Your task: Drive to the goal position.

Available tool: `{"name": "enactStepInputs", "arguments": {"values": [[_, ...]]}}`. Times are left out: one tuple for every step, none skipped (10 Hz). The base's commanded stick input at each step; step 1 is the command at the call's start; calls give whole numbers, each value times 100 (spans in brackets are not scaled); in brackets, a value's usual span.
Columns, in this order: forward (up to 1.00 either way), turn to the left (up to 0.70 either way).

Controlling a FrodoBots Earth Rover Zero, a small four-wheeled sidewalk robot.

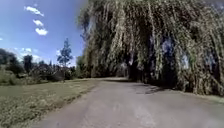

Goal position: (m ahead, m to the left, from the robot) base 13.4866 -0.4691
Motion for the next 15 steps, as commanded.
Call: {"name": "enactStepInputs", "arguments": {"values": [[100, 0], [100, 0], [100, 0], [100, 0], [100, 0], [100, 0], [100, 0], [100, 0], [100, 0], [100, 0], [100, 0], [100, 0], [100, 0], [100, 0], [100, 0]]}}
